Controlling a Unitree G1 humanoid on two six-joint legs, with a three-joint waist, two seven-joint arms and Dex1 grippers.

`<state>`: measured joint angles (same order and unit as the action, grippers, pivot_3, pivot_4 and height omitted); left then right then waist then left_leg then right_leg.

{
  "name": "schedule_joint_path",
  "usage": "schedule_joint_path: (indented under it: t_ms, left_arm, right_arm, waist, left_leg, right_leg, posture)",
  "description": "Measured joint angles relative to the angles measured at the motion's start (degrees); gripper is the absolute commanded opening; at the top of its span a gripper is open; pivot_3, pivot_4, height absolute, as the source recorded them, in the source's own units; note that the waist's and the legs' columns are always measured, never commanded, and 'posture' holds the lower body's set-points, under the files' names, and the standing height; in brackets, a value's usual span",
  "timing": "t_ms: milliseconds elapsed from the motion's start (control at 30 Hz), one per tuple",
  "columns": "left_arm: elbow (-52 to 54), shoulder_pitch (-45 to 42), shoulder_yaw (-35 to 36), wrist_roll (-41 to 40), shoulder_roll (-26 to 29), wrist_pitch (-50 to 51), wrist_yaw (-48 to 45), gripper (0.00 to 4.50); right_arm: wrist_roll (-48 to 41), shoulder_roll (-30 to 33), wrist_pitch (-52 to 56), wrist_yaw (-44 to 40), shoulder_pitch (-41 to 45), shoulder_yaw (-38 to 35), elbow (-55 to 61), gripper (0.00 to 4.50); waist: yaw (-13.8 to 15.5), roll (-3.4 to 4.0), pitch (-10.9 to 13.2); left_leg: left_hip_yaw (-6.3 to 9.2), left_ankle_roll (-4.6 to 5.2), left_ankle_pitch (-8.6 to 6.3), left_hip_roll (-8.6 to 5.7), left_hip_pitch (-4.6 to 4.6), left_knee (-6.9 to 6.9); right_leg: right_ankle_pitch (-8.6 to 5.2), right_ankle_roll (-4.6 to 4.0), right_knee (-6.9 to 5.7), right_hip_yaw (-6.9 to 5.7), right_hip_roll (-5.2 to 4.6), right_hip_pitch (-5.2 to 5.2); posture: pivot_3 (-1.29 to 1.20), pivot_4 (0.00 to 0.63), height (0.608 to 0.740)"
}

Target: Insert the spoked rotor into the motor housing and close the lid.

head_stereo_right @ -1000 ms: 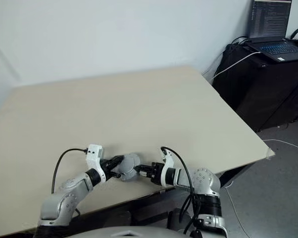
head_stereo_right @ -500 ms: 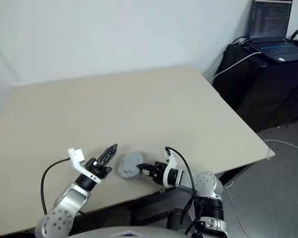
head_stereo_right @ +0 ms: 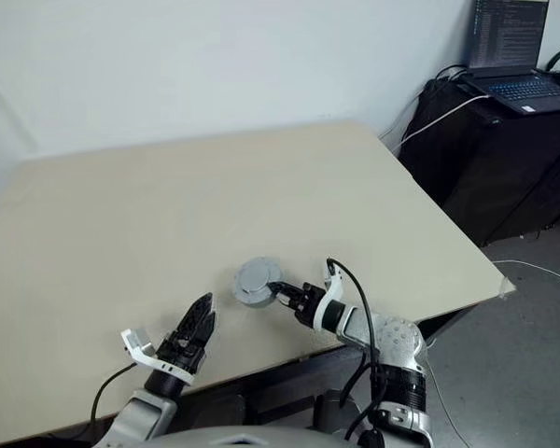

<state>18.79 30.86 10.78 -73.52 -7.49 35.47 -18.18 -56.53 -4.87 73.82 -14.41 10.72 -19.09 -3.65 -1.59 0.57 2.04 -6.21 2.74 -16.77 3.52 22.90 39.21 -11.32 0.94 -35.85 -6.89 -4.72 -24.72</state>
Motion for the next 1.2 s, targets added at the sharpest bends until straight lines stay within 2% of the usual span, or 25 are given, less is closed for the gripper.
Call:
schedule_joint_path:
  t_ms: [367,733,933,1133,1200]
  left_arm:
    - [-3.1,1.4,-4.9,-4.4,0.1,-2.0,-2.5,4.50]
    - [-6.8,1.1,-5.3,-6.5,0.3,-2.5,-3.6,4.50]
    - [-7.9,-3.3,-5.4,-6.6,1.4,-2.6,-5.2,4.50]
    - [-8.0,-3.3,-5.6,-6.6,1.5,-2.6,-5.7,4.50]
    - [-8.0,-3.3,-5.6,-6.6,1.5,-2.6,-5.7,4.10]
  right_arm:
    - [-4.7,0.1,2.3,2.7,0.3,1.8,1.2,1.28]
    - [-7.3,0.3,5.7,3.8,-0.1,3.6,2.3,1.28]
    - [-7.9,0.5,8.6,4.3,-2.1,6.1,2.5,1.28]
    - [-8.1,0.5,9.1,4.3,-2.2,6.3,2.5,1.28]
    - [-8.2,0.5,9.1,4.3,-2.2,6.3,2.5,1.28]
  waist:
    - [-0.2,0.00,0.0]
    - [-0.2,-0.01,0.0]
    - [-0.1,0.00,0.0]
    - [-0.2,-0.03,0.0]
    - [-0.2,-0.02,0.0]
  left_leg:
    - [0.00,0.06,0.03,0.01,0.05,-0.01]
    - [0.02,0.07,0.04,0.00,0.05,0.00]
    - [0.05,0.06,0.03,0.00,0.05,0.03]
    - [0.04,0.21,0.12,0.00,0.06,0.02]
    - [0.04,0.21,0.11,0.00,0.06,0.03]
  right_leg:
    - [-0.03,0.01,0.00,0.00,0.02,-0.01]
    - [-0.03,0.01,0.01,-0.01,0.02,0.00]
    - [-0.03,0.01,-0.01,-0.03,0.01,0.02]
    - [-0.03,0.01,0.00,-0.02,0.02,0.02]
    - [-0.03,0.01,0.00,-0.02,0.02,0.02]
  posture:
    - [0.00,0.000,0.740]
    - [0.00,0.000,0.740]
    - [0.00,0.000,0.740]
    - [0.00,0.000,0.740]
    - [0.00,0.000,0.740]
